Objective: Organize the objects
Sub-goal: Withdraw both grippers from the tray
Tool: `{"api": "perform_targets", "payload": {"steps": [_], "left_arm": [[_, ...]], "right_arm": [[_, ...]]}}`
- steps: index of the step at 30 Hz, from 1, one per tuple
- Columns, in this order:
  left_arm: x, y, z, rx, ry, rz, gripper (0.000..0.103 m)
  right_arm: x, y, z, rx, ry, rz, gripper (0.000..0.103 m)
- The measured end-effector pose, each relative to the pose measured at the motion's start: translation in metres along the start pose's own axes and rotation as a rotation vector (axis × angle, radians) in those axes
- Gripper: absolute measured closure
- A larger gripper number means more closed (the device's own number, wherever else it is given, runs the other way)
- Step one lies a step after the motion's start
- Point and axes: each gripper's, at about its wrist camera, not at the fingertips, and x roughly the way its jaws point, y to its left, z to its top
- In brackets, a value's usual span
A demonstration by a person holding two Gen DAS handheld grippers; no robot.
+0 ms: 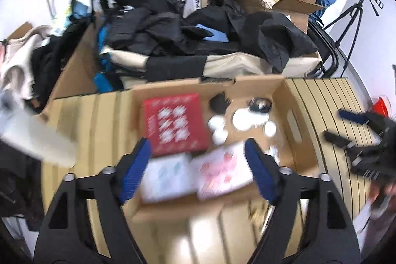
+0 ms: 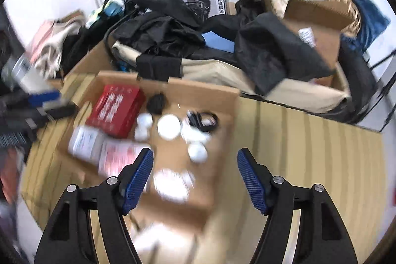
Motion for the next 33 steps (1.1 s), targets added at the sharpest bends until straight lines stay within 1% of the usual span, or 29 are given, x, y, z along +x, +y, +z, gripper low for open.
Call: {"api": "perform_targets", "payload": {"steps": [1, 3, 4, 6, 8, 9, 10, 11, 13, 14, 15, 18, 19, 20, 21, 23, 24, 25, 26, 27, 28, 30, 32, 33], "left_arm": [[-0.015, 0.007, -0.008, -0.002, 0.002, 0.026, 0.021], [-0.049, 0.024, -0.031, -0.025, 0.001, 0.064, 0.018], [-0.063, 0.031, -0.041, -0.044, -0.001, 0.068, 0.015], [-0.091, 0.044, -0.063, -0.092, -0.007, 0.065, 0.015], [-0.114, 0.046, -0.080, -0.095, -0.022, 0.048, 0.015], [-0.126, 0.044, -0.088, -0.086, -0.033, 0.050, 0.015], [-0.137, 0.041, -0.096, -0.073, -0.046, 0.051, 0.014], [-0.147, 0.039, -0.105, -0.063, -0.059, 0.048, 0.012], [-0.167, 0.033, -0.125, -0.054, -0.086, 0.037, 0.009], [-0.177, 0.030, -0.138, -0.047, -0.102, 0.031, 0.009], [-0.188, 0.026, -0.153, -0.031, -0.122, 0.033, 0.008], [-0.216, 0.014, -0.206, -0.006, -0.204, 0.076, 0.008], [-0.224, 0.010, -0.225, -0.012, -0.230, 0.067, 0.007], [-0.233, 0.005, -0.253, -0.031, -0.263, 0.047, 0.001], [-0.238, 0.000, -0.272, -0.047, -0.289, 0.035, 0.000], [-0.242, -0.012, -0.315, -0.068, -0.326, 0.010, 0.000], [-0.240, -0.017, -0.324, -0.072, -0.319, -0.003, 0.000], [-0.235, -0.022, -0.331, -0.075, -0.292, -0.024, 0.000], [-0.225, -0.028, -0.332, -0.061, -0.230, -0.046, 0.000], [-0.219, -0.031, -0.330, -0.049, -0.199, -0.042, 0.000], [-0.215, -0.032, -0.327, -0.057, -0.198, -0.011, 0.000], [-0.210, -0.028, -0.323, -0.102, -0.225, 0.031, 0.000], [-0.200, -0.021, -0.320, -0.152, -0.202, 0.025, 0.000], [-0.192, -0.017, -0.318, -0.169, -0.178, 0.019, 0.000]], "right_arm": [[-0.013, -0.002, -0.005, -0.017, -0.003, -0.015, 0.029], [-0.051, -0.006, -0.030, -0.034, -0.005, -0.053, 0.026], [-0.061, -0.007, -0.037, -0.032, -0.008, -0.060, 0.023], [-0.086, -0.010, -0.063, -0.018, -0.010, -0.077, 0.022], [-0.107, -0.009, -0.083, 0.005, -0.025, -0.113, 0.022], [-0.119, -0.007, -0.093, 0.028, -0.043, -0.108, 0.022], [-0.131, -0.004, -0.102, 0.056, -0.062, -0.081, 0.022], [-0.143, 0.000, -0.112, 0.077, -0.079, -0.055, 0.022], [-0.158, 0.012, -0.127, 0.080, -0.098, -0.049, 0.022], [-0.167, 0.020, -0.135, 0.074, -0.111, -0.053, 0.022], [-0.177, 0.028, -0.146, 0.072, -0.131, -0.047, 0.022], [-0.202, 0.054, -0.187, 0.076, -0.170, 0.013, 0.022], [-0.208, 0.065, -0.207, 0.084, -0.173, 0.024, 0.022], [-0.215, 0.079, -0.231, 0.089, -0.179, 0.025, 0.022], [-0.219, 0.090, -0.250, 0.090, -0.191, 0.032, 0.022], [-0.220, 0.111, -0.291, 0.101, -0.184, 0.085, 0.022], [-0.216, 0.120, -0.307, 0.118, -0.169, 0.105, 0.022], [-0.210, 0.125, -0.318, 0.138, -0.150, 0.116, 0.022], [-0.203, 0.131, -0.323, 0.140, -0.116, 0.133, 0.022], [-0.197, 0.135, -0.323, 0.121, -0.094, 0.145, 0.022], [-0.194, 0.140, -0.322, 0.101, -0.088, 0.134, 0.022], [-0.193, 0.142, -0.317, 0.102, -0.106, 0.097, 0.022], [-0.194, 0.144, -0.319, 0.111, -0.121, 0.111, 0.022], [-0.191, 0.145, -0.319, 0.110, -0.119, 0.132, 0.022]]}}
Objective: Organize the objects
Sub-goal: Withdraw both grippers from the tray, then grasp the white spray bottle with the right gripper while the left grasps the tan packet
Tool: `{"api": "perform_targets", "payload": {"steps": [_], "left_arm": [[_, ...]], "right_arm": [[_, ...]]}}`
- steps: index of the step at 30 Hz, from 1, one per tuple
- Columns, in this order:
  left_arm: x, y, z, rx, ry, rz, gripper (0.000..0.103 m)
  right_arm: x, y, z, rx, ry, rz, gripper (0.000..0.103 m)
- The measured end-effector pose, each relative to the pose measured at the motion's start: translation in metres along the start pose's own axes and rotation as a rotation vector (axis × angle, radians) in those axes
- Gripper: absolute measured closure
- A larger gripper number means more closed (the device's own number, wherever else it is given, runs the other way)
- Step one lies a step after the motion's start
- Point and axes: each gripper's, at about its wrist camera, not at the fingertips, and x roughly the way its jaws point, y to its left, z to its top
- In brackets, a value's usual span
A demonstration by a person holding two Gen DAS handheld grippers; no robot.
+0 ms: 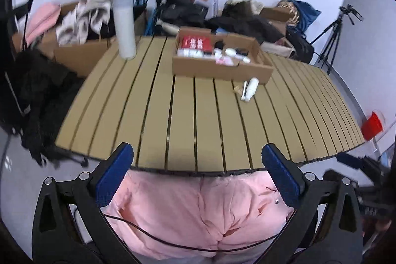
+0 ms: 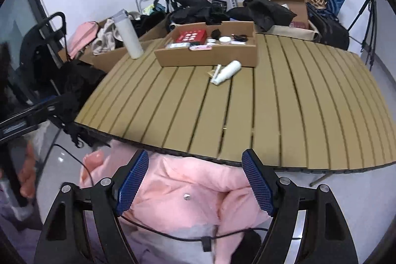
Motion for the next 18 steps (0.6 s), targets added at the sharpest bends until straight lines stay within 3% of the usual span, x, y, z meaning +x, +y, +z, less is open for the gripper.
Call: {"api": "perform_targets", "payload": {"steps": [5, 9, 13, 18], "left_arm": [[0.037, 0.003, -0.009, -0.021, 0.064, 0.020, 0.000], [0.079, -0.009, -0.012, -0.028, 0.095, -0.047, 0.001], [0.125, -0.032, 0.006, 0.004, 0.077, -0.132, 0.006], [0.190, -0.055, 0.043, 0.043, 0.069, -0.206, 0.029]], "right_arm": [[0.021, -0.008, -0.008, 0.004, 0.038, -0.029, 0.022], [0.058, -0.032, -0.001, 0.045, 0.104, -0.068, 0.022], [0.095, -0.066, 0.037, 0.093, 0.084, -0.055, 0.022], [0.168, -0.105, 0.113, 0.223, 0.082, 0.038, 0.023]]}}
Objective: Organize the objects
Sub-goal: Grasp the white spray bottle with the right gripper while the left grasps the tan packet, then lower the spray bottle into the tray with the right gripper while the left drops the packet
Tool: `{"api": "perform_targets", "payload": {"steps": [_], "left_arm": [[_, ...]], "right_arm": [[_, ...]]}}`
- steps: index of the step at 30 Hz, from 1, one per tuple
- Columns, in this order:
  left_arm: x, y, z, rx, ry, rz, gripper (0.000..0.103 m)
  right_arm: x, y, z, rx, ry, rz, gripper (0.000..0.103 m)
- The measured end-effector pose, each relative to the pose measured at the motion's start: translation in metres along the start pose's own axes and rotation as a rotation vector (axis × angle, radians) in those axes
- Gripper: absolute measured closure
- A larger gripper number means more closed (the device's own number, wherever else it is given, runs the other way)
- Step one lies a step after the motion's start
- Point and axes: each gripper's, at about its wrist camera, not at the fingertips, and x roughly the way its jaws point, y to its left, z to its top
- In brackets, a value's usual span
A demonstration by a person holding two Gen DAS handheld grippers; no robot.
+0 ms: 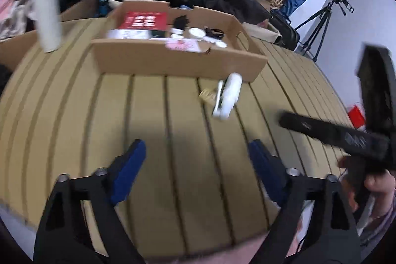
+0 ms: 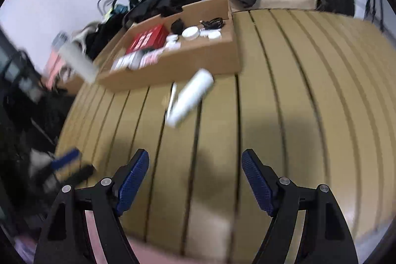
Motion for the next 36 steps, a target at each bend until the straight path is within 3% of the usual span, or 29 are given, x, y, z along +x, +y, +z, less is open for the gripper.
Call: {"api": "perform_targets", "payload": {"steps": [2, 6, 9, 12, 15, 22, 24, 26, 32, 36], "left_arm": [[0.023, 0.005, 0.012, -0.007, 0.027, 0.030, 0.037], [0.046, 0.024, 0.026, -0.032, 0.050, 0.091, 0.039], [0.055, 0.036, 0.032, -0.049, 0.058, 0.101, 0.040], [0.068, 0.033, 0.035, -0.029, 0.079, 0.068, 0.038], [0.087, 0.019, 0.036, 0.024, 0.111, 0.029, 0.038], [0.109, -0.017, 0.045, 0.149, 0.104, -0.014, 0.035], [0.111, -0.020, 0.045, 0.160, 0.095, 0.012, 0.044], [0.110, -0.023, 0.043, 0.174, 0.093, 0.023, 0.073], [0.098, -0.030, 0.031, 0.161, 0.126, 0.054, 0.073], [0.043, -0.029, 0.011, 0.115, 0.098, 0.064, 0.073]], "right_arm": [[0.027, -0.001, 0.026, 0.027, -0.003, 0.008, 0.028], [0.077, 0.009, 0.058, 0.045, -0.006, -0.048, 0.039], [0.104, 0.008, 0.059, 0.049, 0.013, -0.106, 0.057], [0.093, 0.002, 0.051, -0.002, -0.012, -0.122, 0.072], [0.076, -0.018, 0.040, -0.023, -0.005, -0.137, 0.073], [0.045, -0.057, 0.020, -0.009, 0.004, -0.199, 0.073], [0.041, -0.060, 0.016, 0.000, 0.001, -0.189, 0.072], [0.038, -0.063, 0.011, 0.011, -0.001, -0.163, 0.072], [0.040, -0.049, -0.003, -0.076, 0.003, -0.225, 0.073], [0.012, -0.036, -0.013, -0.103, -0.002, -0.206, 0.073]]}}
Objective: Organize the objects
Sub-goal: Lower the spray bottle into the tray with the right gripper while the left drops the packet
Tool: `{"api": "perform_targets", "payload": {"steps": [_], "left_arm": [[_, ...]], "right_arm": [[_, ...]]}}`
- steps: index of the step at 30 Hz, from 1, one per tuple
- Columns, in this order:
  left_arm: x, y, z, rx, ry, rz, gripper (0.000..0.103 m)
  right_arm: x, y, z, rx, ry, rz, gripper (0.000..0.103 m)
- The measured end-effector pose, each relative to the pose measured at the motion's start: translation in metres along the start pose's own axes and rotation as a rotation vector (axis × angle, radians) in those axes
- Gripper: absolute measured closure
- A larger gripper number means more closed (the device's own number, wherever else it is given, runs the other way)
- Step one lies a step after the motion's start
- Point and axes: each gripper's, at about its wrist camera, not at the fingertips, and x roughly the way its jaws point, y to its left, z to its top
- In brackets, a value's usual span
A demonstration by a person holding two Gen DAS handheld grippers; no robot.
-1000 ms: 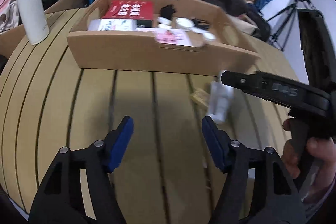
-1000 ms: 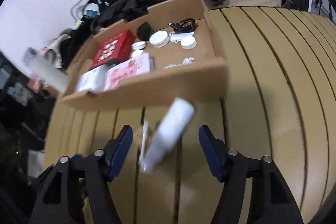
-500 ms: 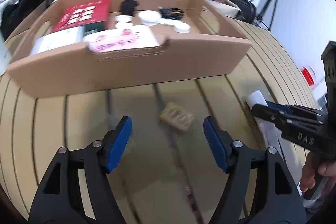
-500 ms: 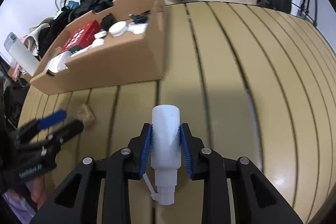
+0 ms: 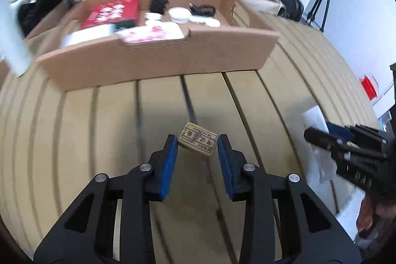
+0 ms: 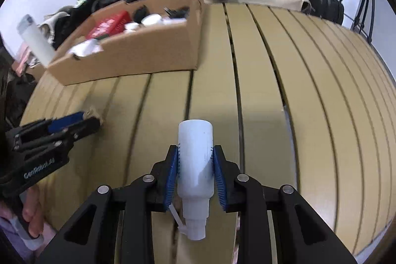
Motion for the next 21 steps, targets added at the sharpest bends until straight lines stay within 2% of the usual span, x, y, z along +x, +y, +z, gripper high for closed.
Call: {"api": "perform_targets", "payload": {"steps": [4, 7, 10, 13, 17, 20, 21], "left_arm": [[-0.071, 0.017, -0.036, -0.138, -0.014, -0.118, 0.073], [-0.125, 0.022, -0.059, -0.164, -0.082, -0.116, 0.073], [-0.160, 0.018, -0.068, -0.136, -0.137, -0.121, 0.073], [-0.179, 0.010, -0.066, -0.093, -0.192, -0.092, 0.073], [-0.187, 0.009, -0.056, -0.086, -0.231, -0.166, 0.073], [-0.184, 0.013, -0.025, -0.064, -0.235, -0.211, 0.073], [-0.182, 0.015, -0.007, -0.059, -0.237, -0.217, 0.073]], "right_arm": [[-0.060, 0.014, -0.023, -0.046, -0.064, 0.010, 0.073], [-0.102, 0.022, -0.047, -0.036, -0.100, 0.058, 0.073], [-0.132, 0.030, -0.070, -0.021, -0.129, 0.076, 0.073], [-0.147, 0.036, -0.082, -0.003, -0.149, 0.083, 0.073], [-0.154, 0.039, -0.081, -0.008, -0.163, 0.079, 0.073], [-0.149, 0.038, -0.060, -0.008, -0.173, 0.115, 0.073], [-0.146, 0.036, -0.043, -0.005, -0.173, 0.129, 0.073]]}}
